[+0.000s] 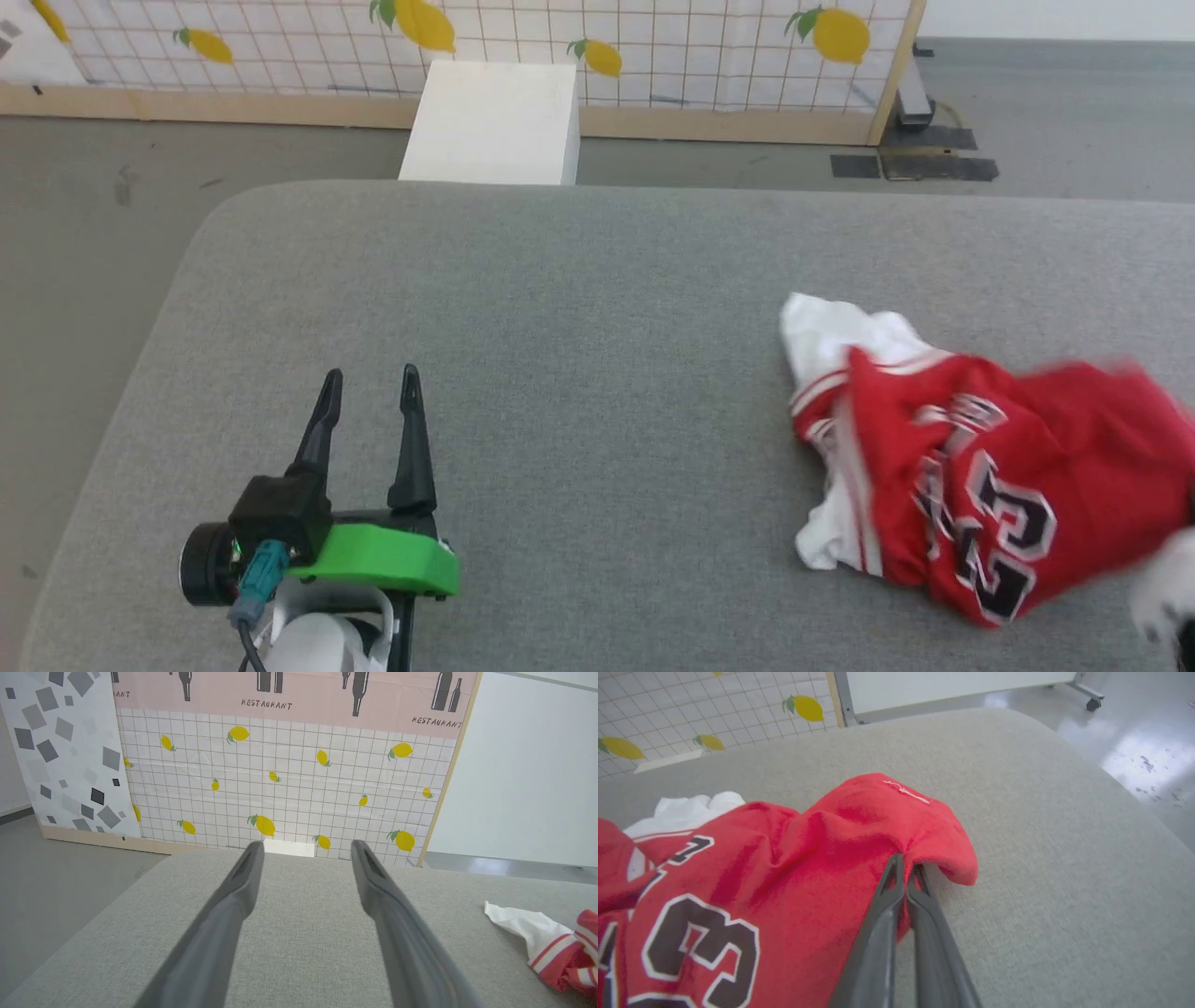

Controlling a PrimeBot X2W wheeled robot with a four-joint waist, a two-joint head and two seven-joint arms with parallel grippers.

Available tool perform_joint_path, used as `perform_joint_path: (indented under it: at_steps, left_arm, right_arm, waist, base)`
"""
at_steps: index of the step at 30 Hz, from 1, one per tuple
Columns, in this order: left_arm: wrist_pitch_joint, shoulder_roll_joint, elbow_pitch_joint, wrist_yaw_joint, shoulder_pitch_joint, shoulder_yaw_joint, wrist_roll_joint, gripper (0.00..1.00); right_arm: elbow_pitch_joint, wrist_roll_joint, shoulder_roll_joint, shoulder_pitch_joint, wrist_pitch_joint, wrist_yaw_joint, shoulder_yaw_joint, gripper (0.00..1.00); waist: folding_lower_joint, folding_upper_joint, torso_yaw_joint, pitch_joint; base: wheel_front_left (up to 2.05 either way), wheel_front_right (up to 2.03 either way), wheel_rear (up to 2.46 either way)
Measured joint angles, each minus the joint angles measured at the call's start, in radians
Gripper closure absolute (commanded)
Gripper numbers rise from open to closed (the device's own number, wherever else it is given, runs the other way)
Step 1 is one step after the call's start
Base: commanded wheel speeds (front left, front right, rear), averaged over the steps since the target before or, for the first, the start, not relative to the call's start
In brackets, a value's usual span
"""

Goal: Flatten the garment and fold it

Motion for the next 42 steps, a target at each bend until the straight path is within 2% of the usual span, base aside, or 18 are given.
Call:
perform_joint_path:
  at_steps: [3, 5, 8, 12, 15, 17, 23, 28, 29, 30, 31, 37, 42]
  left_arm:
    - [0.000, 0.000, 0.002, 0.000, 0.007, 0.000, 0.000, 0.00]
    - [0.000, 0.000, 0.004, -0.002, 0.008, 0.001, 0.000, 0.00]
    - [0.000, 0.000, 0.008, -0.004, 0.011, 0.001, 0.000, 0.00]
    - [0.000, -0.001, 0.016, -0.010, 0.012, -0.009, 0.000, 0.00]
    - [0.000, -0.001, 0.019, -0.010, 0.013, -0.015, 0.000, 0.00]
    - [0.000, -0.001, 0.019, -0.010, 0.013, -0.019, 0.000, 0.00]
    - [0.000, -0.001, 0.019, -0.010, 0.013, -0.026, -0.003, 0.00]
    - [0.000, -0.001, 0.017, -0.009, 0.008, -0.035, -0.004, 0.00]
    - [0.000, -0.001, 0.017, -0.008, 0.006, -0.037, -0.005, 0.00]
    - [0.000, -0.001, 0.017, -0.008, 0.006, -0.038, -0.007, 0.00]
    - [0.000, -0.001, 0.019, -0.008, 0.005, -0.041, -0.010, 0.00]
    - [0.000, -0.001, 0.024, -0.004, 0.002, -0.043, -0.029, 0.00]
    - [0.000, -0.001, 0.026, -0.004, 0.001, -0.038, -0.029, 0.00]
  right_arm:
    - [0.034, 0.001, -0.002, 0.069, 0.143, 0.000, -0.049, 1.00]
    - [0.028, 0.010, 0.002, 0.096, 0.174, 0.000, -0.045, 0.00]
    - [-0.027, 0.026, 0.002, 0.098, 0.148, 0.000, -0.031, 0.00]
    - [-0.135, 0.060, 0.000, 0.092, -0.021, 0.000, 0.039, 0.00]
    - [-0.184, 0.062, -0.002, 0.091, -0.123, 0.000, 0.135, 0.00]
    - [-0.190, 0.077, -0.001, 0.097, -0.149, 0.000, 0.218, 0.00]
    - [-0.143, 0.069, 0.001, 0.080, -0.067, 0.000, 0.444, 0.00]
    - [-0.034, -0.024, 0.001, -0.024, 0.119, 0.002, 0.498, 0.00]
    - [-0.012, -0.056, 0.001, -0.044, 0.166, 0.003, 0.505, 0.09]
    - [0.009, -0.082, 0.002, -0.061, 0.211, 0.005, 0.511, 0.66]
    - [0.023, -0.092, 0.000, -0.072, 0.240, 0.005, 0.521, 1.00]
    - [0.022, -0.050, 0.000, -0.093, 0.262, 0.005, 0.611, 1.00]
    - [-0.022, 0.075, -0.002, -0.092, 0.244, 0.005, 0.823, 1.00]
  waist:
    - [0.0000, 0.0000, -0.007, -0.006]
    - [0.0000, 0.0000, -0.012, -0.010]
    - [0.0000, 0.0000, -0.019, -0.015]
    - [0.0000, 0.0000, -0.020, -0.025]
    - [0.0000, 0.0000, -0.018, -0.031]
    - [0.0000, 0.0000, -0.018, -0.031]
    - [0.0000, 0.0000, -0.016, -0.017]
    - [0.0000, 0.0000, -0.003, 0.007]
    - [0.0000, 0.0000, 0.001, 0.012]
    - [0.0000, 0.0000, 0.007, 0.016]
    - [0.0000, 0.0000, 0.013, 0.020]
    - [0.0000, 0.0000, 0.049, 0.031]
    - [0.0000, 0.0000, 0.066, 0.023]
  base:
    - [0.00, 0.00, 0.00]
    - [0.00, 0.00, 0.00]
    - [0.00, 0.00, 0.00]
    - [0.00, 0.00, 0.00]
    - [0.00, 0.00, 0.00]
    - [0.00, 0.00, 0.00]
    - [0.00, 0.00, 0.00]
    - [0.00, 0.00, 0.00]
    - [0.00, 0.00, 0.00]
    - [0.00, 0.00, 0.00]
    - [0.00, 0.00, 0.00]
    - [0.00, 0.00, 0.00]
    - [0.00, 0.00, 0.00]
